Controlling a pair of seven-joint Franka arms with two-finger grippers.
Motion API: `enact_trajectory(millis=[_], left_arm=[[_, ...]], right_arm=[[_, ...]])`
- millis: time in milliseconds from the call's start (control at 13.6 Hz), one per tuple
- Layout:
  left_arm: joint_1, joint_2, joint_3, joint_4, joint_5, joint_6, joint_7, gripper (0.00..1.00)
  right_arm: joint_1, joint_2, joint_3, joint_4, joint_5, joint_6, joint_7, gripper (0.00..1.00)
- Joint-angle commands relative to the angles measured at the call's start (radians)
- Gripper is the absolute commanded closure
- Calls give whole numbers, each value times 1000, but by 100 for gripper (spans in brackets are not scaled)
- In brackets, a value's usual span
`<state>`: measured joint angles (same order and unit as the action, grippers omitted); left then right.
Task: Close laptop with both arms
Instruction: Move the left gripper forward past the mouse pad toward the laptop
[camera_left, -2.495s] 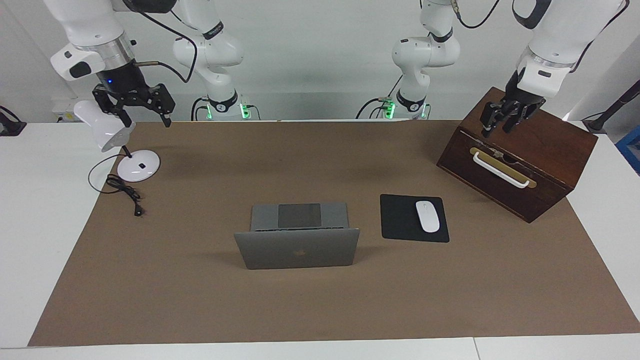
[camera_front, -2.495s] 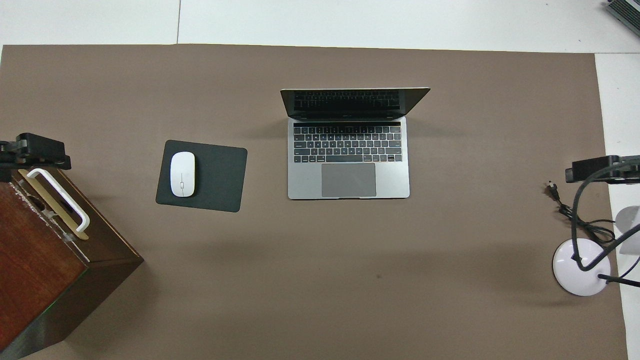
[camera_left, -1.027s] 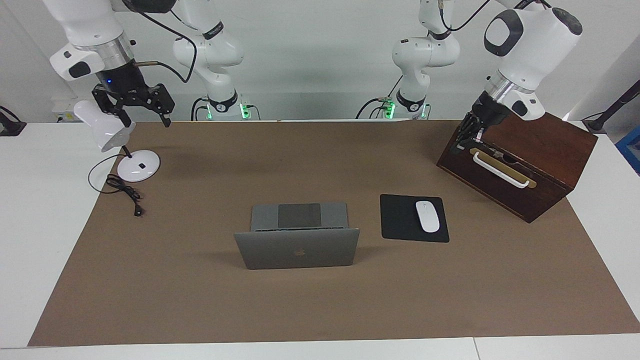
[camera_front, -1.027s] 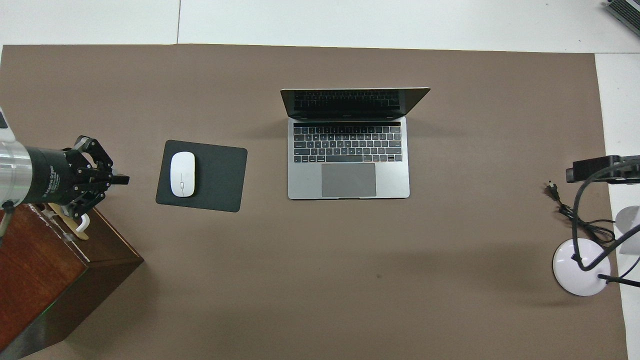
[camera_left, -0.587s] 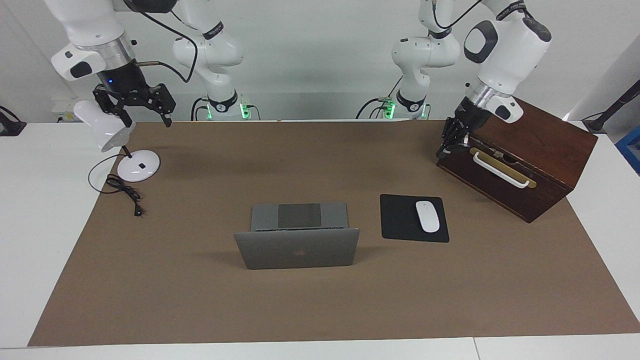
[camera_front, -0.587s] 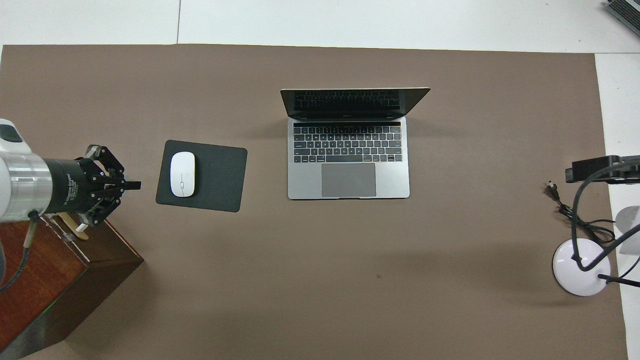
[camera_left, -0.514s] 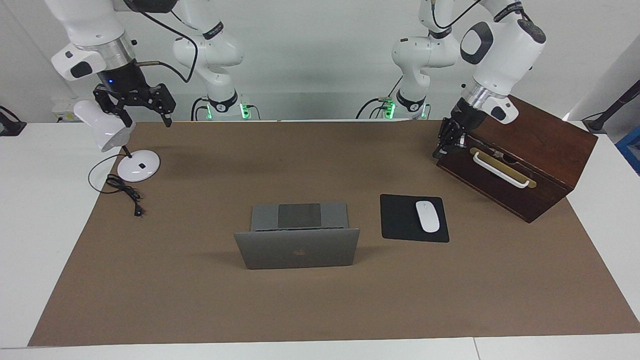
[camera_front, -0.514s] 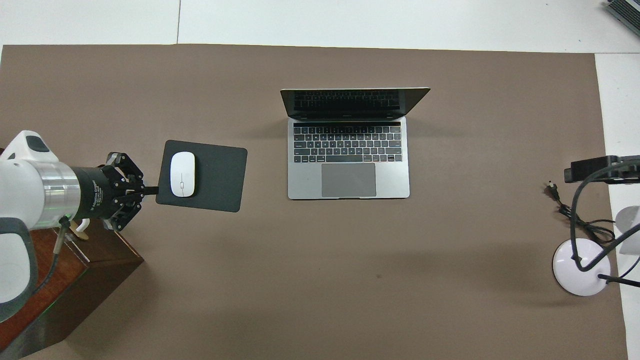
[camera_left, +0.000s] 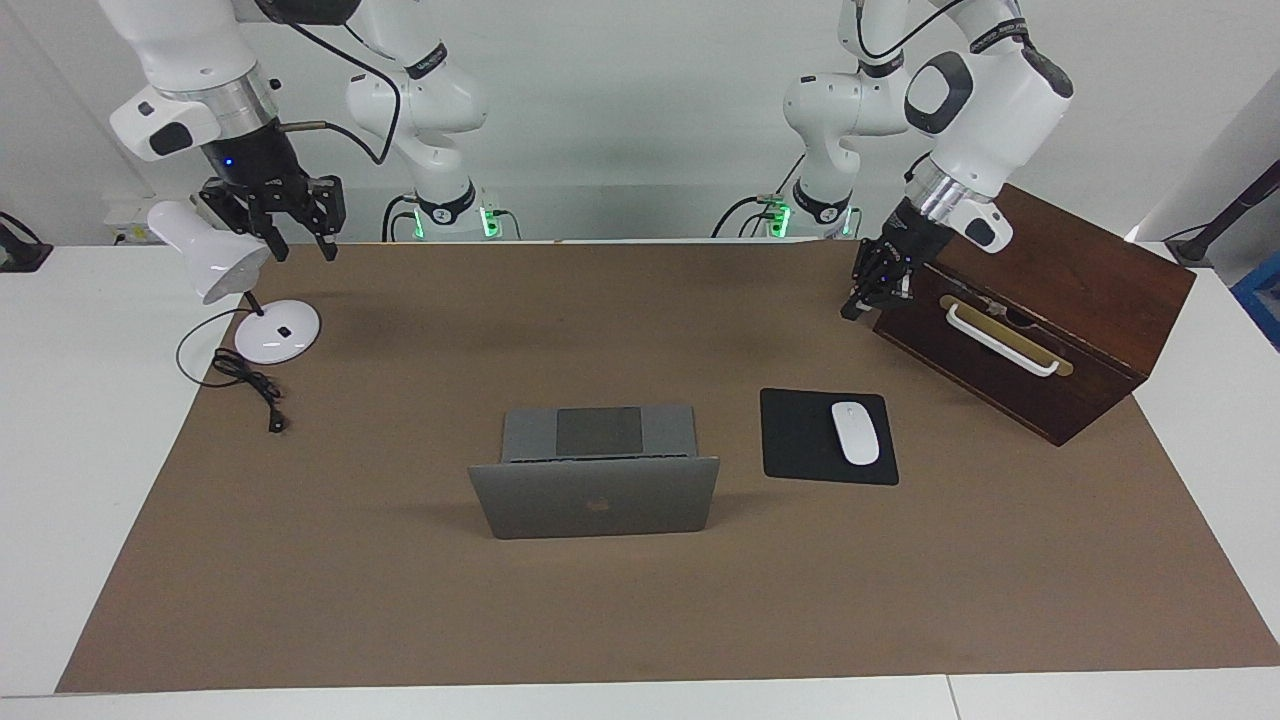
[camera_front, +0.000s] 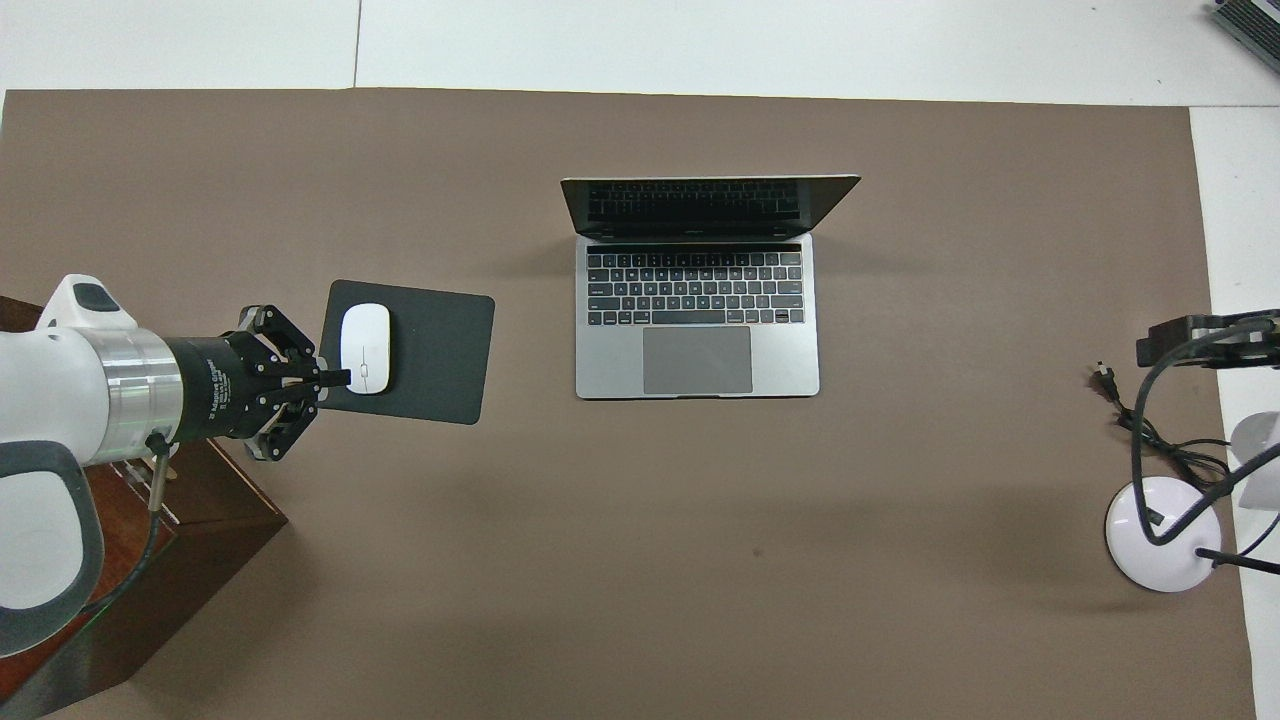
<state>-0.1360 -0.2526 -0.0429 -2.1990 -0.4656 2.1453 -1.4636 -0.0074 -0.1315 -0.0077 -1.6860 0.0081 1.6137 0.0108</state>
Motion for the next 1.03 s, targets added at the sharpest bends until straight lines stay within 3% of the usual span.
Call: enact_trajectory(millis=[0,147,294,587,954], left_arm=[[-10,-34,9,-45,-68,42,-18,100],[-13,-36,9,-74,-134,94,-46,100],[-13,-30,9,-100,-241,140,-221,100],[-146,-17,8,-206,-318,413,-449,100],[-289,74,8,-265,-741,709,-457,100]], right_arm=[[-6,-16,6,-14,6,20,-14,100],[-6,-16,12,-12,7,18,-12,100],[-8,-13,15,-11,50,20,12,100],[-6,-10,28,-3,72,22,54,100],[36,4,29,-1,67,81,115,100]])
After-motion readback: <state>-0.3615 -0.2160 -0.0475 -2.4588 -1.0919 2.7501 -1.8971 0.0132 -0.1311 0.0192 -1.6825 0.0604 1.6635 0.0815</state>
